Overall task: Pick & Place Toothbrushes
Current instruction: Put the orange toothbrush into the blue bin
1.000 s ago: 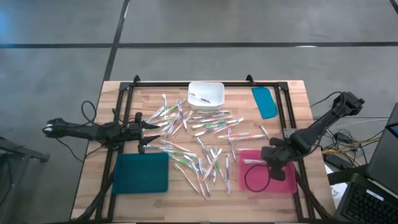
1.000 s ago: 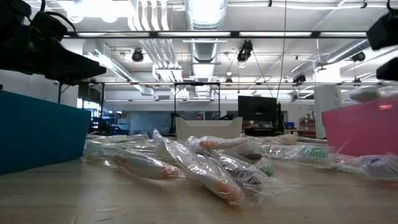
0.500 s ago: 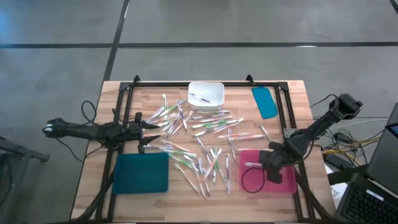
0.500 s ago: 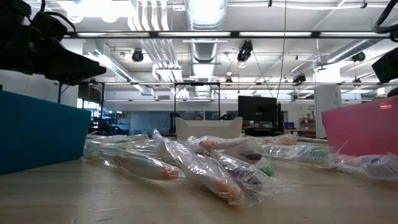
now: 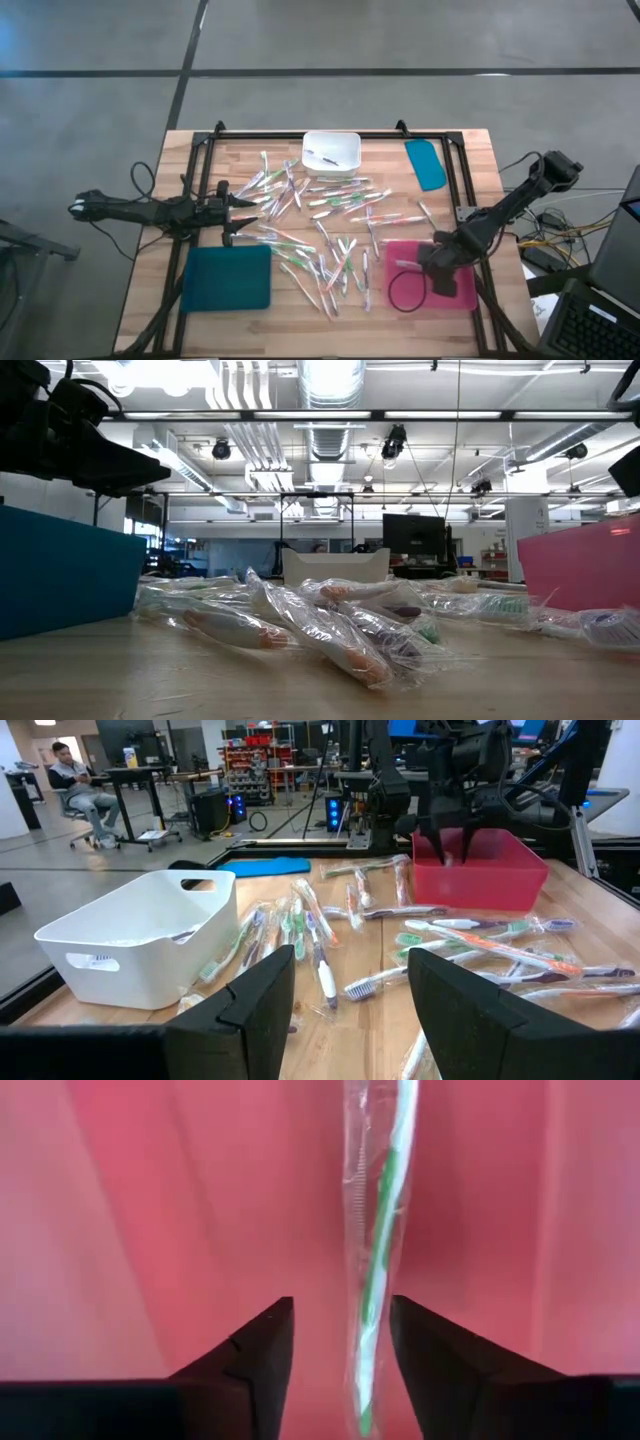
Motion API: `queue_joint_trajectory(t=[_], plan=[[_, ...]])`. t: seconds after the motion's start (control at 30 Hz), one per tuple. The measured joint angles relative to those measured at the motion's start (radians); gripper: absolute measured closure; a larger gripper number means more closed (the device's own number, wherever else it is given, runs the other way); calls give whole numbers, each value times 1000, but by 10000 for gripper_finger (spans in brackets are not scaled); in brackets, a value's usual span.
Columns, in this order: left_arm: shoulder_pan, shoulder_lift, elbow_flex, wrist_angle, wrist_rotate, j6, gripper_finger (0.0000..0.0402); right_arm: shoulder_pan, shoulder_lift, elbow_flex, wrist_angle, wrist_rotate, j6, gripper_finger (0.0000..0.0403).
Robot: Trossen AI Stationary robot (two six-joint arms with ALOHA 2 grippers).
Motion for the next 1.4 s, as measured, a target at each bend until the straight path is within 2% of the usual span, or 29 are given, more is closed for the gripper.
queue_joint_trajectory(t=[0.2, 0.43, 0.73, 0.87, 1.1, 1.27, 1.4], plan=[[0, 0, 0, 0, 0, 0, 199, 0, -84, 8, -6, -15, 47, 221], [0, 0, 0, 0, 0, 0, 199, 0, -196, 78, -34, 60, 43, 253], [0, 0, 0, 0, 0, 0, 199, -1, -292, 206, -72, 307, -108, 292], [0, 0, 0, 0, 0, 0, 199, -1, -300, 267, -179, 426, -179, 305], [0, 0, 0, 0, 0, 0, 199, -2, -300, 398, -392, 629, -196, 322], [0, 0, 0, 0, 0, 0, 199, -5, -342, 466, -387, 749, -361, 340], [0, 0, 0, 0, 0, 0, 200, -73, -404, 460, -322, 796, -476, 366]])
